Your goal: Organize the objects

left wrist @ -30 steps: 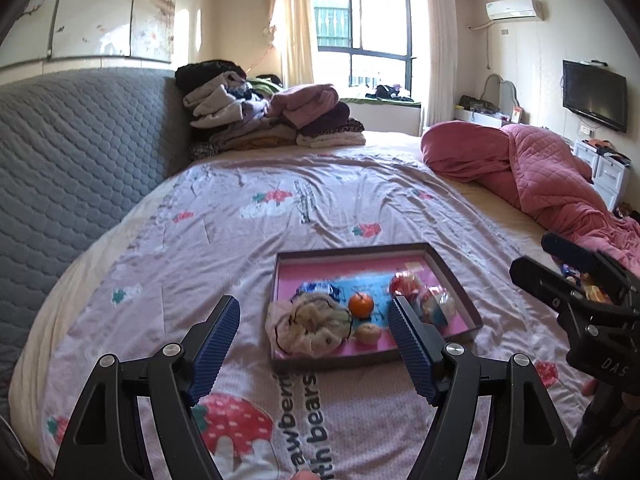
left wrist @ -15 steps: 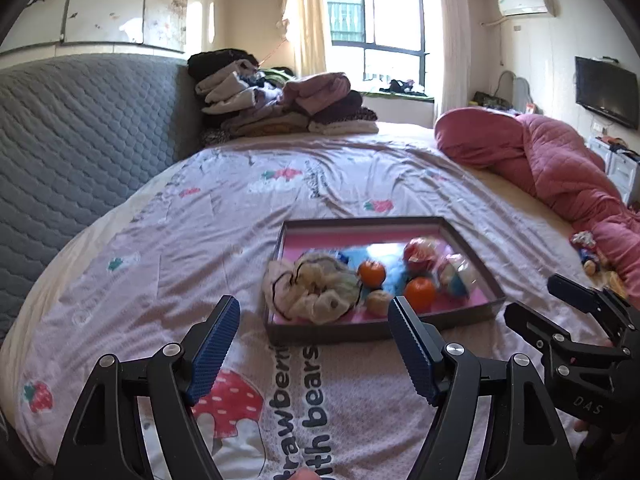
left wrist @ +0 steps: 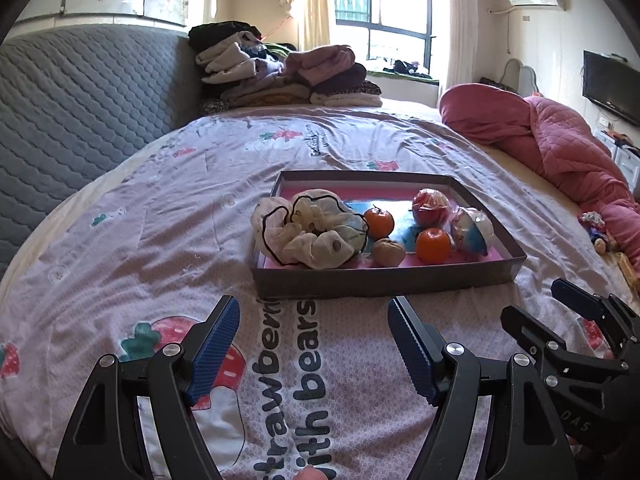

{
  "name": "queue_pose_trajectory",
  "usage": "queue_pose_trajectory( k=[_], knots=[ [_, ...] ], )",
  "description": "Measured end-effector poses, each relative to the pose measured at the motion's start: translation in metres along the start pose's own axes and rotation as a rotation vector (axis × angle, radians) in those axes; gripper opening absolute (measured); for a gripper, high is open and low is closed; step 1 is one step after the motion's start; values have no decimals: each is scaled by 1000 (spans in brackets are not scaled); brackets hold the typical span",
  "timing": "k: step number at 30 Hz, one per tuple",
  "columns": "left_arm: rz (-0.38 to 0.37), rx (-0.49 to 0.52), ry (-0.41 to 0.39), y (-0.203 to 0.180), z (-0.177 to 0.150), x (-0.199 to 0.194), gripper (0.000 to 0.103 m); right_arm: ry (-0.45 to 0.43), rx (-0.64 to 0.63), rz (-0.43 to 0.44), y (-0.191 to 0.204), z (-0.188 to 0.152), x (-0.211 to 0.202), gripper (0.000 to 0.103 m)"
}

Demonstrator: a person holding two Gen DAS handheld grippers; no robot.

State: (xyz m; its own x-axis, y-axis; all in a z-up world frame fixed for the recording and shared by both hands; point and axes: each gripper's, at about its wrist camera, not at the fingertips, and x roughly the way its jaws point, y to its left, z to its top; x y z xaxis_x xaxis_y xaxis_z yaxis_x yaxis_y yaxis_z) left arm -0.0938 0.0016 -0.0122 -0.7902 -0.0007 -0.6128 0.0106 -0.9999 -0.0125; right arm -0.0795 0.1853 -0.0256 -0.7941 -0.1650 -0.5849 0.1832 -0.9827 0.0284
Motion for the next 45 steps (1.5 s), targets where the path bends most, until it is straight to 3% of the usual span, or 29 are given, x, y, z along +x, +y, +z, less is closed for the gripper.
queue_pose_trajectory(
  k=[45],
  knots=[
    [5,-5,40,-1,-13,28,77,41,23,-18,-6,-7,21,76]
  ],
)
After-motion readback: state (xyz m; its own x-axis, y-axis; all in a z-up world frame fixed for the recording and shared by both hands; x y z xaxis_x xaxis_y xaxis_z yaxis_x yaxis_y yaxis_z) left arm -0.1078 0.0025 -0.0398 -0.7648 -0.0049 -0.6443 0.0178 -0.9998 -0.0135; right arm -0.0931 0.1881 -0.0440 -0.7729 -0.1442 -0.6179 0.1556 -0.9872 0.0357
